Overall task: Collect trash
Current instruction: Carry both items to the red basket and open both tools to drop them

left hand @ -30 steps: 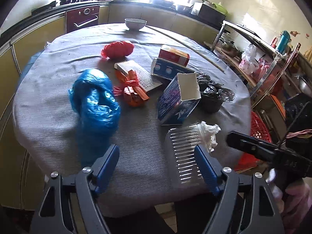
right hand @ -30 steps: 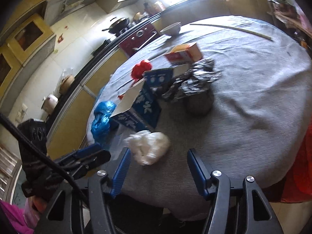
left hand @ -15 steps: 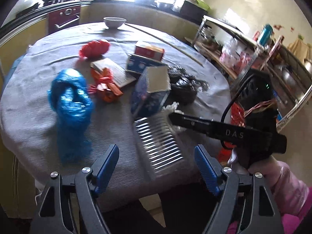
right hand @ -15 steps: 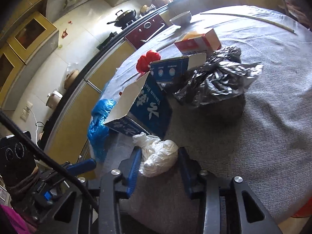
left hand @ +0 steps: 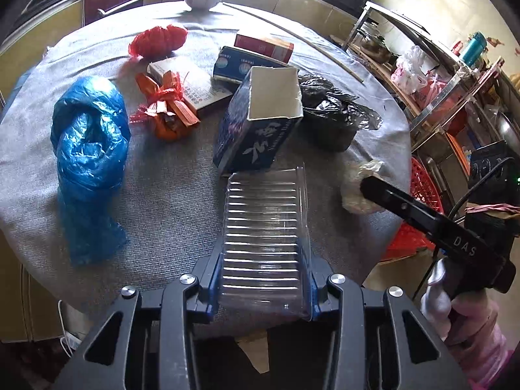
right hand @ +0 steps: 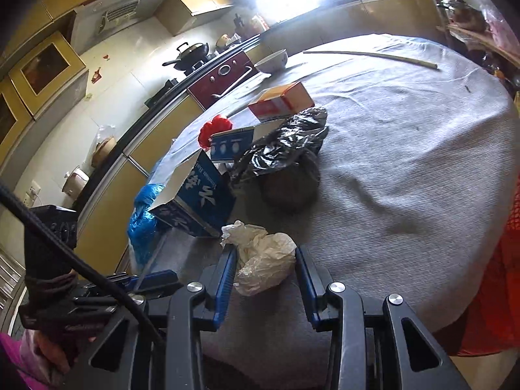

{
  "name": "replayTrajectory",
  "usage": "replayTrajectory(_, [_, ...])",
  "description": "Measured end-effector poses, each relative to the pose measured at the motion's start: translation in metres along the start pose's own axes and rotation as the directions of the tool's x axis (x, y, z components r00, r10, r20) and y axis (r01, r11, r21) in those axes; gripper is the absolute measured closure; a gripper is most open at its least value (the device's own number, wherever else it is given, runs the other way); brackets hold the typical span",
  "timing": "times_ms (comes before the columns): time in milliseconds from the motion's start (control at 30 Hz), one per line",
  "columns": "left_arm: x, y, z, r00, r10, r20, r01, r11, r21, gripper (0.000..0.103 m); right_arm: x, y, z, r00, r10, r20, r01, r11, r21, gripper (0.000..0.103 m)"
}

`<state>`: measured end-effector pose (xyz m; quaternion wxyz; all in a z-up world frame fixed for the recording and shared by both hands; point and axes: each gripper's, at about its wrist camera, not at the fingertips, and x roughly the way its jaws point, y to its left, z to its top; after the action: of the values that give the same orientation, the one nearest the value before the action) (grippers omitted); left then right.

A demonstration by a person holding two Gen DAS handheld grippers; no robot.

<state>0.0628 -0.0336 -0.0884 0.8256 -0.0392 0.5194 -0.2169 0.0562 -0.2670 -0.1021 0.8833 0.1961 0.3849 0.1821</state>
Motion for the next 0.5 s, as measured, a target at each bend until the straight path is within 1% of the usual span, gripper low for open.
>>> replayTrajectory(167, [-0.006,-0.009,-0.004,1.0,0.009,0.01,-0.009,0.999,0.046,0.06,-0.018,-0.004,-0.002,0.999,-0.012,0.04,0.013,1.0,-0.015,0.063])
replayTrajectory(300, [-0.014,-0.035,-0.003,1.0,0.006,0.026,-0.01,0.988,0.154,0.06,-0.042,-0.014,-0.003,0.995,-0.044,0.093,0.045,0.999,-0.013,0.063])
replayTrajectory(400, [-0.012,-0.071,0.003,1.0,-0.015,0.017,0.009,0.959,0.284,0.06,-0.068,-0.032,-0.003,0.986,-0.082,0.147,0.079,0.996,0.029,0.063])
replayTrajectory(500, [-0.005,-0.117,0.018,0.998,-0.063,0.005,0.056,0.918,0.393,0.06,-0.097,-0.057,-0.004,0.97,-0.146,0.196,0.132,0.988,0.081,0.064])
